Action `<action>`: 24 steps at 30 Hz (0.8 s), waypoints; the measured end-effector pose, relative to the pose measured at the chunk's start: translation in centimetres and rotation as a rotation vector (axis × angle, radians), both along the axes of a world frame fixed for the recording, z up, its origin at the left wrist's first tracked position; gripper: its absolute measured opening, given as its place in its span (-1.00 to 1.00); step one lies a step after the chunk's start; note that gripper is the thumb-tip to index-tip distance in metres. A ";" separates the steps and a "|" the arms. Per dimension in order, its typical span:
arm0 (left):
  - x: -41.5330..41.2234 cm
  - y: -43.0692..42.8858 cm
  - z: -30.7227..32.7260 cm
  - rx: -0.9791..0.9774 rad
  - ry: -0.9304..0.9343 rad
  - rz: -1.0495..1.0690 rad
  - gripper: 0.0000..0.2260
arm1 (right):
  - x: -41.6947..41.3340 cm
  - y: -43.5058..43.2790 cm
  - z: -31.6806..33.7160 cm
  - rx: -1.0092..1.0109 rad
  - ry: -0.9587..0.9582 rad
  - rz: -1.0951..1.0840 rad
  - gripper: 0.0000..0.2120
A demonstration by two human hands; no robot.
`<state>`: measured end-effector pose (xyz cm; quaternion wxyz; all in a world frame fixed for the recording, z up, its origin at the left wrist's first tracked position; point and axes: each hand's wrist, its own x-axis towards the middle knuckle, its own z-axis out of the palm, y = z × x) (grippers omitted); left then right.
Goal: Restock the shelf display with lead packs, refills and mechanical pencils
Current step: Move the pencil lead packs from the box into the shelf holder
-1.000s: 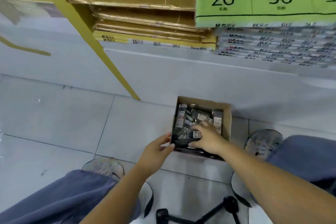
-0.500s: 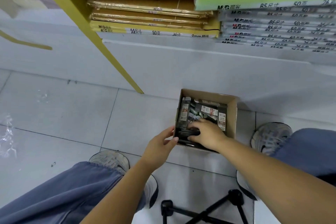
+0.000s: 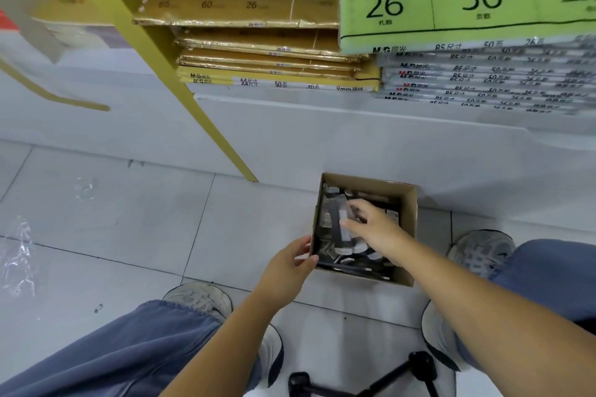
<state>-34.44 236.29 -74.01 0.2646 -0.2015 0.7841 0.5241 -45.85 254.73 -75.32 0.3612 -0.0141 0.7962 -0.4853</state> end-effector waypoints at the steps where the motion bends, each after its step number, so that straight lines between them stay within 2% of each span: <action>1: -0.1 0.1 0.3 -0.047 0.027 -0.014 -0.65 | -0.3 0.0 0.7 -0.034 -0.016 -0.050 -0.61; 3: -0.9 0.3 1.6 -0.220 0.164 -0.054 -0.57 | -0.9 0.1 2.4 -0.133 -0.040 -0.128 -0.60; 4: -1.4 0.6 2.8 -0.266 0.259 -0.083 -0.55 | -1.2 0.0 3.6 -0.177 -0.042 -0.154 -0.59; 5: -2.0 0.9 4.1 -0.232 0.316 -0.092 -0.54 | -1.4 -0.1 5.0 -0.226 -0.039 -0.177 -0.59; 8: -3.3 1.7 8.8 0.183 0.276 0.000 -0.58 | -1.3 -1.0 10.1 -0.498 -0.066 -0.220 -0.68; 11: -4.0 1.8 13.0 0.508 0.171 0.087 -0.59 | -0.3 -2.0 15.3 -0.671 -0.039 -0.198 -0.60; 14: -4.3 0.7 17.5 0.549 0.198 -0.030 -0.61 | 0.1 -2.3 20.5 -0.562 0.132 -0.119 -0.60; 17: -4.2 -0.9 22.2 0.445 0.241 -0.116 -0.65 | -0.6 -1.8 25.8 -0.447 0.307 0.032 -0.65; 21: -4.4 -2.6 27.6 0.344 0.306 -0.167 -0.72 | -1.5 -1.9 31.9 -0.403 0.423 0.167 -0.41; 24: -4.9 -3.5 31.2 0.351 0.332 -0.179 -0.69 | -2.0 -2.7 35.7 -0.437 0.491 0.309 -0.39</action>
